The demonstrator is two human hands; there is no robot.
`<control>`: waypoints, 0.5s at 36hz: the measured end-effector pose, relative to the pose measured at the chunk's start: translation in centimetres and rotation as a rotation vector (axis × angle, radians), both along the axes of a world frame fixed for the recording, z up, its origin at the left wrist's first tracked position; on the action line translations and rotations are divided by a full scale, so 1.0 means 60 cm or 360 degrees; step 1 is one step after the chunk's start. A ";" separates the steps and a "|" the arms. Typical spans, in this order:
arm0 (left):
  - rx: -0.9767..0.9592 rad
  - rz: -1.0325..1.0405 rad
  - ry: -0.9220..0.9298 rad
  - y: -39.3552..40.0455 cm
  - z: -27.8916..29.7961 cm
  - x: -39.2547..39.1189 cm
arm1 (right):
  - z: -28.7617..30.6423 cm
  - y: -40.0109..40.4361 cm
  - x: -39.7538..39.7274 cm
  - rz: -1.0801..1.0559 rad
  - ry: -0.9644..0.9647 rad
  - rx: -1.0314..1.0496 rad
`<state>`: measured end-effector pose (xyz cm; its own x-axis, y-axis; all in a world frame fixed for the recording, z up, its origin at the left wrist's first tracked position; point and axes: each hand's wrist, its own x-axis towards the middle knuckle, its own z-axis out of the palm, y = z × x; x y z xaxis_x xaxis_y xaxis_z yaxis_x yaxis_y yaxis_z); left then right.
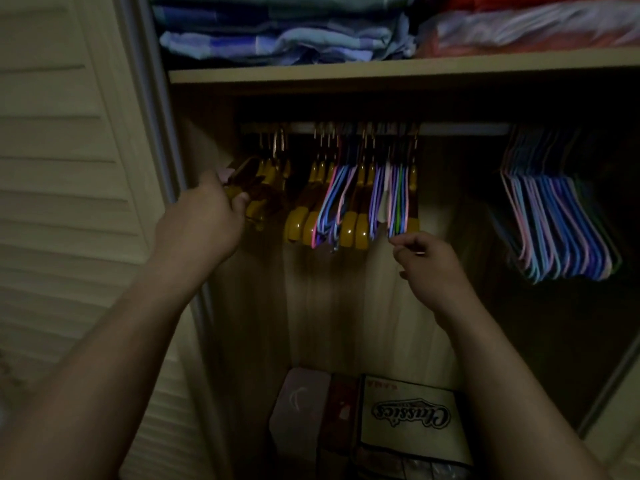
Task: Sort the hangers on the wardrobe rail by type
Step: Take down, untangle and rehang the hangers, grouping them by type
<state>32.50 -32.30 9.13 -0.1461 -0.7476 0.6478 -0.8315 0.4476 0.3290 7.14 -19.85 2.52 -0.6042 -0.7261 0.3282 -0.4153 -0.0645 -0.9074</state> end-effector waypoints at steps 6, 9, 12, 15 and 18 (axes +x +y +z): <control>-0.0124 -0.0029 -0.0025 -0.030 -0.041 -0.029 | 0.005 -0.015 0.002 -0.0025 0.0039 0.0021; -0.0139 -0.0115 0.0013 -0.044 -0.038 -0.045 | 0.022 -0.022 0.002 -0.0014 0.0090 0.0007; -0.0122 -0.0155 0.0023 -0.053 -0.033 -0.061 | 0.032 -0.031 -0.002 -0.0011 0.0139 -0.0004; -0.0128 -0.0156 0.0062 -0.065 -0.026 -0.073 | 0.038 -0.037 -0.009 -0.0022 0.0205 -0.0010; -0.0139 -0.0177 0.0140 -0.074 -0.016 -0.084 | 0.046 -0.037 -0.013 -0.0035 0.0230 -0.0009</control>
